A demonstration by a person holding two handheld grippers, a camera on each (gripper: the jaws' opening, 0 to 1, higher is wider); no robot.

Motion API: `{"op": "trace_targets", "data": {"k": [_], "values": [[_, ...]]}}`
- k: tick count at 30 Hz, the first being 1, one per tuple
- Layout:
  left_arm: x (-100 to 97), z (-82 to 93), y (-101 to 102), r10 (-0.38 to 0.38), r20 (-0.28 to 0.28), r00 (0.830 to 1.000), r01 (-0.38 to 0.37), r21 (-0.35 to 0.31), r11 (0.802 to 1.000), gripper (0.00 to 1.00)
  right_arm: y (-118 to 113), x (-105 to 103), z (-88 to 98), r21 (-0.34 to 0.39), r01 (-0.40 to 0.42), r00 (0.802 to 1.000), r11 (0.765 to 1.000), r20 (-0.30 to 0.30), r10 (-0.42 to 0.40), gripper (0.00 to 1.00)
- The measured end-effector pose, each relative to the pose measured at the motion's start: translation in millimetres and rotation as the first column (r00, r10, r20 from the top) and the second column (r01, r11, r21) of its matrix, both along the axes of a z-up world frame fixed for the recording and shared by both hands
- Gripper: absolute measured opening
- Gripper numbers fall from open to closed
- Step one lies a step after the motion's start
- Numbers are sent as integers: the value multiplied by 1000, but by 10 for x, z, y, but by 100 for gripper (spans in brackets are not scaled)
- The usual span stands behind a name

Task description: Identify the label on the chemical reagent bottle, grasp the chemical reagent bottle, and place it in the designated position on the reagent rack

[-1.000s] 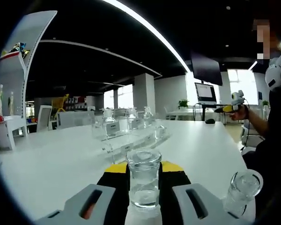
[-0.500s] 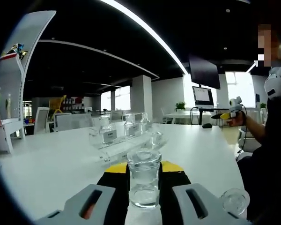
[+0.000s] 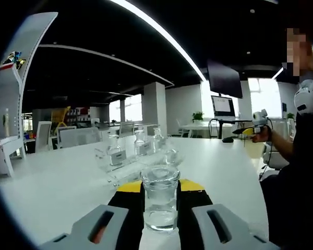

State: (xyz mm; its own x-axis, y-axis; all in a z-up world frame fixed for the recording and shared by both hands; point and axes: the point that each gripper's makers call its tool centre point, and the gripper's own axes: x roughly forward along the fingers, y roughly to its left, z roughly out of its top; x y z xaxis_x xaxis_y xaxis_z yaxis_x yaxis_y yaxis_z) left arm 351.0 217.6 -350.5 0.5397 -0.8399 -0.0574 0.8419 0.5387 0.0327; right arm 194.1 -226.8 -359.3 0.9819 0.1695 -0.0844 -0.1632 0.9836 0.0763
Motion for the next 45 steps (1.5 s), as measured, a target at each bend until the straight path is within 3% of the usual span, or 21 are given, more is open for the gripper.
{"op": "trace_targets", "data": {"k": [22,27,45], "values": [[122,261,-48,48,-9,999,-48,1,999,23,-25,-25,1,2,5,1000,1000,1,-5,78],[135,301,-95,63,-47,997,-62,18,998,23,-33,-36,14,-1,6,1000,1000,3,-6,78],[310,540,-98,114,-24,993,-114,-4,993,23,-50,-44,18,-6,9,1000,1000,-1,-9,78]]}}
